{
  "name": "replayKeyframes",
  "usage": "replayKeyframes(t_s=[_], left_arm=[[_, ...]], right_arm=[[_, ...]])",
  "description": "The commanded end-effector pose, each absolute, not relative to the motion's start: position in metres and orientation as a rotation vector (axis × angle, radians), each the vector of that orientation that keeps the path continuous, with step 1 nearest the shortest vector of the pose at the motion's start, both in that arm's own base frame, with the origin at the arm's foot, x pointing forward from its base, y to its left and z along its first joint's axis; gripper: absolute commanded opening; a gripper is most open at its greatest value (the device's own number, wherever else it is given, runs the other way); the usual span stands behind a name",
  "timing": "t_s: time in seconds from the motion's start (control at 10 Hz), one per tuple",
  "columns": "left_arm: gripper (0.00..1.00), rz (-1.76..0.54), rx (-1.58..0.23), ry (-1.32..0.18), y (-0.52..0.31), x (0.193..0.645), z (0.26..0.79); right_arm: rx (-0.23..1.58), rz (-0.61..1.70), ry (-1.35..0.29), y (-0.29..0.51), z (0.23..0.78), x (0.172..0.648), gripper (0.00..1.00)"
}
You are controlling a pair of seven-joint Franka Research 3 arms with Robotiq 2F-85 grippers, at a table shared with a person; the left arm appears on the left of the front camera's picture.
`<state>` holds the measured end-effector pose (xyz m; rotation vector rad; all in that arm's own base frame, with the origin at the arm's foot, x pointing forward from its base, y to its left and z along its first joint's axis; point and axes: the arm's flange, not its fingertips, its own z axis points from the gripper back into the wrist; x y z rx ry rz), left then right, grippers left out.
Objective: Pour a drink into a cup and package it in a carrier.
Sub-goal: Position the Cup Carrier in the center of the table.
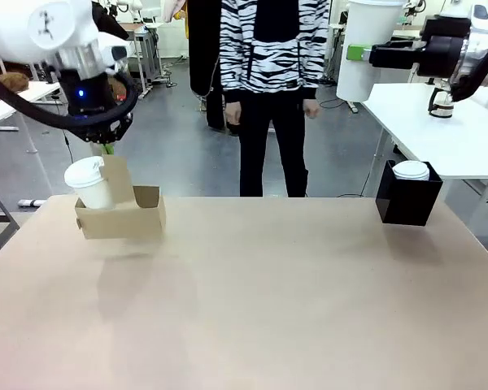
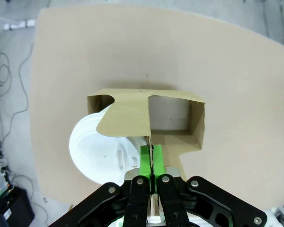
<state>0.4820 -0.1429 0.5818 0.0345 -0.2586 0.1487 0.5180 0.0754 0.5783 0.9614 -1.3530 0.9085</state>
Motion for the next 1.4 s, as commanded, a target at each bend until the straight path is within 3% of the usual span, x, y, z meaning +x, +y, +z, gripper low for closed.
replayKeyframes(t_s=[0.0, 0.5, 1.3], left_arm=[[0.02, 0.173, 0.039, -0.272, -0.179, 0.455, 0.61], [0.02, 0.178, 0.015, -0.25, -0.298, 0.391, 0.614], [0.02, 0.115, 0.008, -0.204, -0.39, 0.394, 0.525]], right_arm=[[0.957, 0.918, -1.366, 0.077, 0.583, 0.519, 0.81], [0.957, 0.918, -1.366, 0.077, 0.583, 0.519, 0.81], [0.957, 0.918, -1.366, 0.077, 0.583, 0.519, 0.81]])
